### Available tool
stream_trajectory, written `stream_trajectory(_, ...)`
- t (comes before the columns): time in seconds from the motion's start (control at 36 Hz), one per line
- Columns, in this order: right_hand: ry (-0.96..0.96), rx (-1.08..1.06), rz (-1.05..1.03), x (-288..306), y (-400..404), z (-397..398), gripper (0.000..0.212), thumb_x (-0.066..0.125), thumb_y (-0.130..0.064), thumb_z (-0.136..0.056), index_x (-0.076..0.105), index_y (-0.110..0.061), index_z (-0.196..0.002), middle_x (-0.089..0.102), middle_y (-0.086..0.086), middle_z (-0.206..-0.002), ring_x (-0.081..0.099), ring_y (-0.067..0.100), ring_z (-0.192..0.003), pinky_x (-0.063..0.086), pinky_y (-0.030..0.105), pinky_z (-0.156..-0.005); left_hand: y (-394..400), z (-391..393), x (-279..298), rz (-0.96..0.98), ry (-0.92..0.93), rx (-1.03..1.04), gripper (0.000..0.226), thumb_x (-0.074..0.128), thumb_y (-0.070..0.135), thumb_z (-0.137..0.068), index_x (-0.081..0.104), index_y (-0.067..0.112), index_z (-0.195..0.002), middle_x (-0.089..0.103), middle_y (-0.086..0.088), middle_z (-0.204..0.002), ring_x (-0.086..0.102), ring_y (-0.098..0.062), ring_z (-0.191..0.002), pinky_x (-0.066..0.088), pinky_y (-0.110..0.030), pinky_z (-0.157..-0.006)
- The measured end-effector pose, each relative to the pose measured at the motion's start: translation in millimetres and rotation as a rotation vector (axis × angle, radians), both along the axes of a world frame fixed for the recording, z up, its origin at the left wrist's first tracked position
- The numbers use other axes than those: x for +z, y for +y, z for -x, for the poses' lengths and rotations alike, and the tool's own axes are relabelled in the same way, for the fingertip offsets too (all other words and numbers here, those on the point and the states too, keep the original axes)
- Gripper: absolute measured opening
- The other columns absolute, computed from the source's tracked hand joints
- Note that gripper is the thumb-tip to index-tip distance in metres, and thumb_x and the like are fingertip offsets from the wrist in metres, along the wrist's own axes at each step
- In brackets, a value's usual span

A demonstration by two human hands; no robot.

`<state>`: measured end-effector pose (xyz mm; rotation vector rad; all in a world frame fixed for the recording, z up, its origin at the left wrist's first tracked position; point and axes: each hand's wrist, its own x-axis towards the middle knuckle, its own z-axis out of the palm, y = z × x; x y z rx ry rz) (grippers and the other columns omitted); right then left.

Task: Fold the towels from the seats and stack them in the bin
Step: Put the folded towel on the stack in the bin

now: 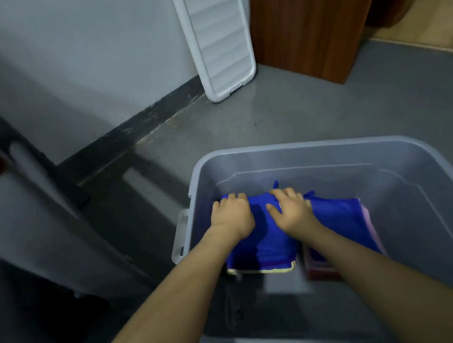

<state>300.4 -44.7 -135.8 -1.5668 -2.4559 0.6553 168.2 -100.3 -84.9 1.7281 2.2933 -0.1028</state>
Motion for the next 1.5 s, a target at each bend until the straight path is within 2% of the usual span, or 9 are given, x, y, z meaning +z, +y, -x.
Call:
stream_trajectory(0.08, -0.013, 0.013, -0.024, 31.1, 0.2, 1.7, 0.042, 0.038, -0.035, -0.1, 0.042, -0.017, -0.137, 0.043, 0.007, -0.137, 0.039, 0.028, -0.126, 0.026, 0.038, -0.103, -3.9, 2.2, 31.8, -0.077, -0.027, 0.013, 0.032, 0.038, 0.016, -0.096, 0.045, 0.004, -0.125, 0.05, -0.015, -0.13, 0.049, -0.032, -0.119, 0.034, -0.037, -0.098)
stream_trajectory(0.42, 0.398, 0.112, -0.286, 197.2, -34.1, 55.1, 0.024, 0.049, -0.024, -0.097, 0.058, -0.008, -0.113, 0.053, 0.008, -0.118, 0.052, 0.026, -0.108, 0.041, 0.041, -0.096, -48.0, 39.8, 208.4, -0.549, -0.05, 0.054, 0.025, 0.04, 0.015, -0.096, 0.05, 0.004, -0.116, 0.052, -0.015, -0.122, 0.053, -0.035, -0.109, 0.042, -0.037, -0.083)
stream_trajectory(0.56, 0.523, 0.24, -0.396, 281.8, -65.4, 99.4, 0.018, 0.049, -0.017, -0.095, 0.061, -0.006, -0.104, 0.055, 0.007, -0.107, 0.057, 0.025, -0.093, 0.047, 0.039, -0.086, -92.8, 76.1, 287.3, -0.739, -0.023, 0.13, 0.024, 0.038, 0.019, -0.096, 0.052, 0.006, -0.111, 0.054, -0.012, -0.119, 0.053, -0.032, -0.107, 0.042, -0.038, -0.082)
stream_trajectory(0.69, 0.561, 0.391, -0.442, 334.9, -112.6, 157.3, 0.017, 0.047, -0.016, -0.095, 0.062, -0.008, -0.095, 0.049, -0.001, -0.097, 0.054, 0.021, -0.082, 0.045, 0.035, -0.079, -161.1, 128.4, 320.7, -0.856, 0.043, 0.275, 0.024, 0.039, 0.021, -0.096, 0.055, 0.008, -0.106, 0.06, -0.008, -0.108, 0.057, -0.029, -0.097, 0.049, -0.04, -0.081)
stream_trajectory(0.86, 0.574, 0.553, -0.423, 358.8, -180.6, 240.1, 0.016, 0.048, -0.017, -0.094, 0.062, -0.01, -0.094, 0.059, 0.007, -0.102, 0.058, 0.025, -0.091, 0.046, 0.036, -0.083, -258.8, 202.4, 331.5, -0.881, 0.064, 0.485, 0.022, 0.039, 0.021, -0.096, 0.056, 0.007, -0.1, 0.059, -0.008, -0.099, 0.057, -0.026, -0.085, 0.049, -0.037, -0.071)
stream_trajectory(1.0, 0.558, 0.712, -0.362, 356.5, -253.6, 309.7, 0.016, 0.046, -0.018, -0.094, 0.061, -0.015, -0.092, 0.058, -0.001, -0.095, 0.056, 0.017, -0.086, 0.048, 0.034, -0.077, -350.6, 254.2, 318.1, -0.819, 0.075, 0.664, 0.022, 0.04, 0.023, -0.096, 0.056, 0.01, -0.105, 0.06, -0.005, -0.102, 0.058, -0.023, -0.087, 0.051, -0.037, -0.074)
stream_trajectory(1.14, 0.555, 0.853, -0.248, 337.5, -337.6, 379.2, 0.018, 0.045, -0.02, -0.095, 0.062, -0.016, -0.095, 0.059, -0.004, -0.097, 0.057, 0.015, -0.089, 0.05, 0.039, -0.082, -446.4, 293.7, 294.9, -0.747, 0.095, 0.855, 0.022, 0.041, 0.024, -0.095, 0.056, 0.011, -0.105, 0.06, -0.005, -0.102, 0.059, -0.025, -0.087, 0.051, -0.036, -0.075)
stream_trajectory(1.42, 0.574, 1.08, -0.028, 298.2, -486.0, 478.1, 0.014, 0.049, -0.018, -0.095, 0.063, -0.018, -0.095, 0.061, -0.003, -0.1, 0.057, 0.015, -0.093, 0.05, 0.036, -0.083, -593.6, 351.8, 259.1, -0.684, 0.179, 1.115, 0.022, 0.044, 0.022, -0.092, 0.058, 0.008, -0.1, 0.061, -0.01, -0.107, 0.058, -0.029, -0.097, 0.044, -0.035, -0.075)
stream_trajectory(1.5, 0.575, 1.153, 0.03, 285.7, -532.7, 506.4, 0.013, 0.051, -0.016, -0.093, 0.064, -0.019, -0.092, 0.063, -0.002, -0.097, 0.058, 0.015, -0.091, 0.05, 0.034, -0.083, -636.4, 368.5, 245.3, -0.644, 0.206, 1.194, 0.024, 0.044, 0.021, -0.091, 0.059, 0.007, -0.103, 0.06, -0.012, -0.112, 0.056, -0.031, -0.105, 0.045, -0.037, -0.083)
